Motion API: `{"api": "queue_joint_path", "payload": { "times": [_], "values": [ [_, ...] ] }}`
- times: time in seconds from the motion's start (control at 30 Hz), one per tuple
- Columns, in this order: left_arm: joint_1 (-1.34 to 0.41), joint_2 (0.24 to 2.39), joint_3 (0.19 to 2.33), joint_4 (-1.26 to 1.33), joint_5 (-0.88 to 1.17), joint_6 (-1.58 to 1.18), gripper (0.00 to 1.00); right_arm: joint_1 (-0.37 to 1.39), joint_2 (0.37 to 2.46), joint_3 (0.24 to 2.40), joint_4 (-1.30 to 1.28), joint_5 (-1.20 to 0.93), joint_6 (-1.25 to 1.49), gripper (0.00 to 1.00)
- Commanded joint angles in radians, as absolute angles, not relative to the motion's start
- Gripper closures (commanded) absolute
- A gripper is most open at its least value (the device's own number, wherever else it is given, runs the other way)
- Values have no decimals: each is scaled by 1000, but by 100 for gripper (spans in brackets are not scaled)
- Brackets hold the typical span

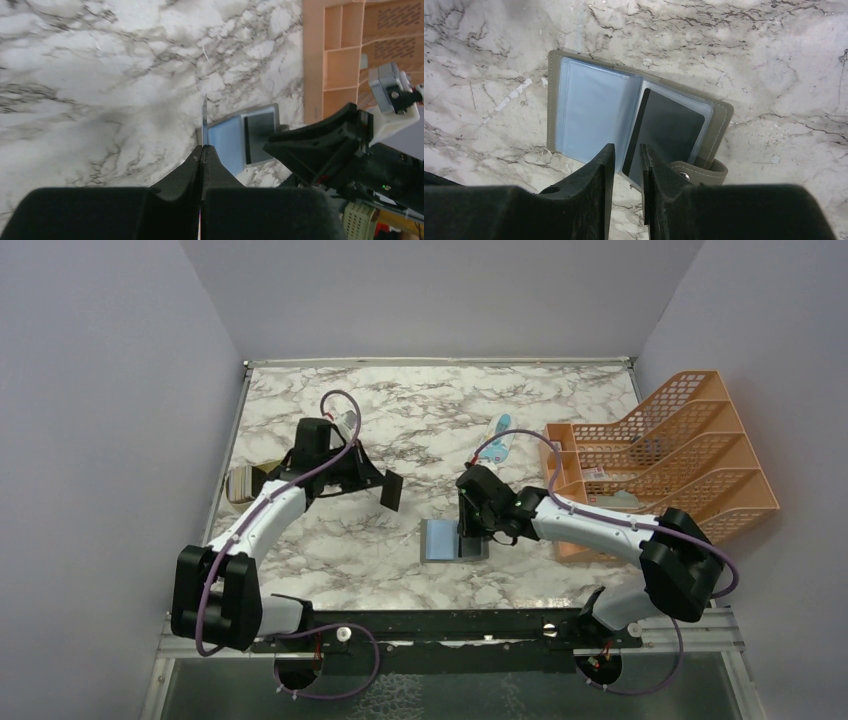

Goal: Put the credit cards into the card holder
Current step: Pick up the credit card from the storage box.

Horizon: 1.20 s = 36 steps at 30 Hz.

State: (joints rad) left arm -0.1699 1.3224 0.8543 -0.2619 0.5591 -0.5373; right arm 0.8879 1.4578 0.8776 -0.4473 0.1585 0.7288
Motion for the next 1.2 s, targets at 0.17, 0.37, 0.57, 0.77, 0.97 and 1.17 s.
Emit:
{"api": "queue_joint_path", "payload": {
  "times": [0.17,0.37,0.57,0.77,0.97,1.17],
  "values": [
    [-326,1237,705,-11,609,-750,100,882,1435,857,-478,220,756,76],
    [-378,1194,593,210,666,-906,100,877,1351,799,-369,87,789,74],
    [-390,1150,536,272,714,-961,100,877,1062,633,-98,-14,876,64],
    [-409,1142,518,320,762,-992,100,877,996,587,54,-90,963,54],
    [-432,1133,516,378,788,-1036,100,876,1045,622,77,-139,1038,49],
    [-449,1127,506,433,804,-1084,100,877,1071,638,69,-125,1089,47]
  ]
}}
